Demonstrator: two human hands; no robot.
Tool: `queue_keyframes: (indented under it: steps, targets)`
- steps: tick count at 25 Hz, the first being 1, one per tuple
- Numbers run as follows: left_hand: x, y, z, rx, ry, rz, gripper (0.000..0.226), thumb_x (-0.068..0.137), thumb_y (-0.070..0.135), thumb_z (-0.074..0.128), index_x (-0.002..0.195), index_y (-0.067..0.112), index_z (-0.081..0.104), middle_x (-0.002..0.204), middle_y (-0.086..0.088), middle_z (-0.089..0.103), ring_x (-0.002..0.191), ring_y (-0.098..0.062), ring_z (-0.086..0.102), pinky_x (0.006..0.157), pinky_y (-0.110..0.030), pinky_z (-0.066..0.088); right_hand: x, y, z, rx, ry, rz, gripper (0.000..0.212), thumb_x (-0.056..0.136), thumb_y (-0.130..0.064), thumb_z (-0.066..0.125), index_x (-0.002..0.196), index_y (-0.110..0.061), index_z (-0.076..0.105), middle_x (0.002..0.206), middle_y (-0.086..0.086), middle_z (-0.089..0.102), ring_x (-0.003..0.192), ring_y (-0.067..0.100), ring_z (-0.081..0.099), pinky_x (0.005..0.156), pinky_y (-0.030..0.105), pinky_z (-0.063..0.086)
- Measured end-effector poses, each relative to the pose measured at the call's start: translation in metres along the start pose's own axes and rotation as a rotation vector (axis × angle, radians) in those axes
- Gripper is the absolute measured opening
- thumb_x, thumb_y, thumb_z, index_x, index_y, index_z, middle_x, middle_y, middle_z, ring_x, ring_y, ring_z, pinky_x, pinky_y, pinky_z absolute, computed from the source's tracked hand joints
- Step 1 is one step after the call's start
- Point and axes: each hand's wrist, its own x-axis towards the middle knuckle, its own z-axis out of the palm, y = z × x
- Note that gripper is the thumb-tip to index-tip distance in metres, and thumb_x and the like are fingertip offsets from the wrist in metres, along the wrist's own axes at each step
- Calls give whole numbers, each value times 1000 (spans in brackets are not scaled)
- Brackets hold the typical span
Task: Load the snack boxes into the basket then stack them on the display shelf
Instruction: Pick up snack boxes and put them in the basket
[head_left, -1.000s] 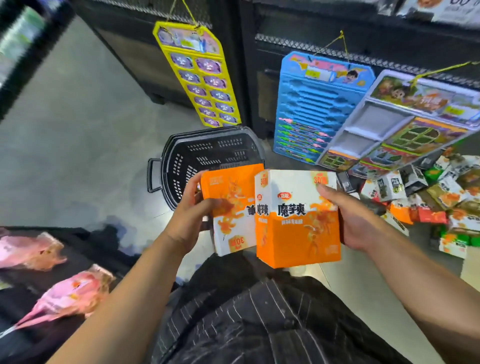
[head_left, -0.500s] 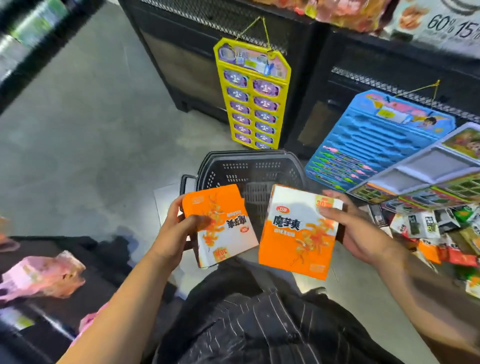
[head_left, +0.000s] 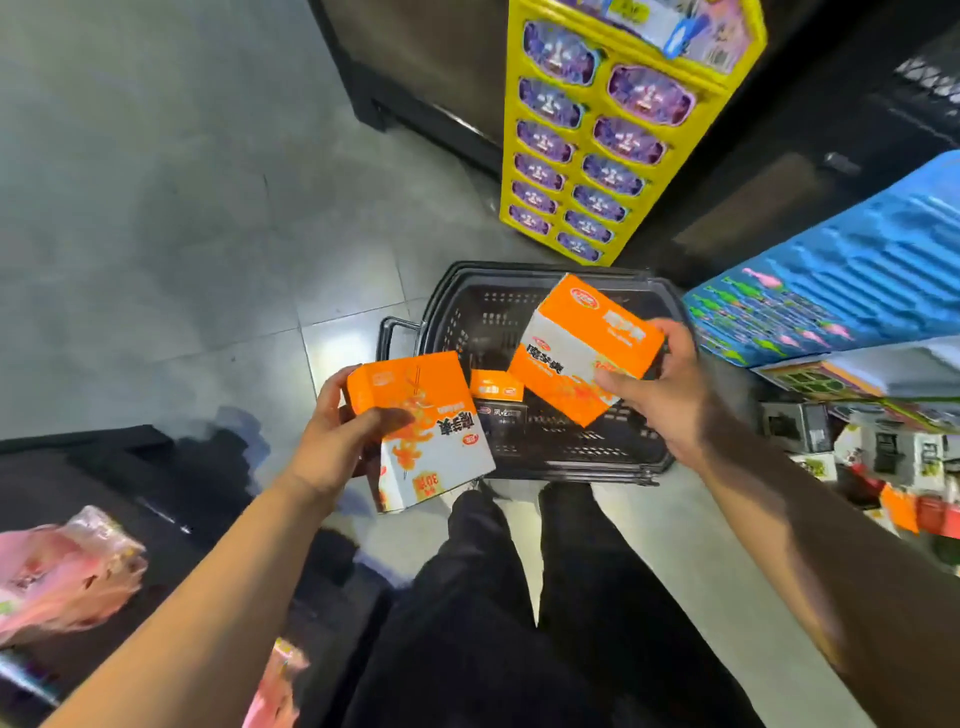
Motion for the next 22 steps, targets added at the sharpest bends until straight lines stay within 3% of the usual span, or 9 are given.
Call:
queue_keyframes:
  steps: [2, 3, 5, 7, 9, 10, 12, 16, 22]
  targets:
    - [35, -22, 4, -47, 40, -43, 72, 61, 34, 78, 126, 36, 46, 105, -13, 68, 79, -23, 71, 62, -34, 54, 43, 18, 25, -108, -40, -47, 68, 72, -7, 84, 124, -26, 44, 93, -12, 60, 81, -7, 56, 69, 4, 45]
    - [52, -34, 7, -58, 61, -60, 69, 63, 33, 77, 126, 36, 47, 105, -15, 68, 78, -22, 71, 63, -34, 54, 63, 31, 34, -148, -50, -52, 68, 75, -3, 81, 128, -21, 43, 92, -14, 57, 78, -10, 53, 65, 1, 42]
    - [88, -60, 12, -100, 110, -75, 68, 64, 30, 76, 126, 34, 48, 102, -12, 68, 73, -19, 70, 60, -33, 54, 107, 61, 53, -236, -81, -81, 67, 77, -2, 79, 130, -19, 43, 95, -13, 57, 84, -3, 56, 74, 8, 47]
    - [114, -80, 18, -129, 118, -77, 68, 65, 27, 75, 126, 34, 48, 100, -8, 68, 71, -18, 69, 59, -34, 54, 145, 94, 69, -330, -115, -110, 66, 76, -6, 81, 129, -22, 44, 104, -6, 60, 95, 9, 59, 86, 26, 52]
    - [125, -96, 24, -151, 111, -88, 68, 67, 25, 74, 128, 33, 46, 101, -6, 68, 76, -22, 67, 63, -38, 56, 172, 118, 85, -389, -152, -132, 67, 76, -8, 81, 130, -19, 43, 102, -8, 61, 91, 4, 58, 83, 15, 48]
    - [128, -103, 27, -169, 116, -81, 67, 67, 24, 73, 128, 33, 46, 100, -5, 69, 78, -24, 67, 62, -38, 56, 185, 126, 92, -402, -156, -131, 66, 77, -8, 80, 131, -16, 42, 96, -14, 57, 84, -4, 55, 74, 4, 42]
    - [136, -117, 32, -192, 129, -64, 66, 69, 22, 72, 129, 32, 46, 105, -4, 70, 82, -28, 70, 60, -37, 59, 211, 147, 110, -444, -160, -152, 65, 79, -7, 79, 132, -10, 42, 90, -19, 51, 80, -5, 51, 63, -3, 36]
    - [147, -137, 41, -188, 109, -23, 81, 61, 24, 81, 132, 35, 45, 116, -7, 66, 97, -32, 70, 68, -46, 60, 257, 198, 141, -532, -197, -161, 71, 77, -8, 80, 135, -18, 40, 107, -9, 56, 100, 11, 55, 63, 4, 35]
    - [158, -161, 45, -132, 95, 22, 85, 61, 5, 87, 119, 54, 50, 116, 0, 68, 109, -24, 67, 87, -49, 55, 293, 250, 176, -651, -264, -163, 67, 79, -10, 77, 131, -28, 40, 104, -3, 63, 93, 16, 61, 66, 21, 44]
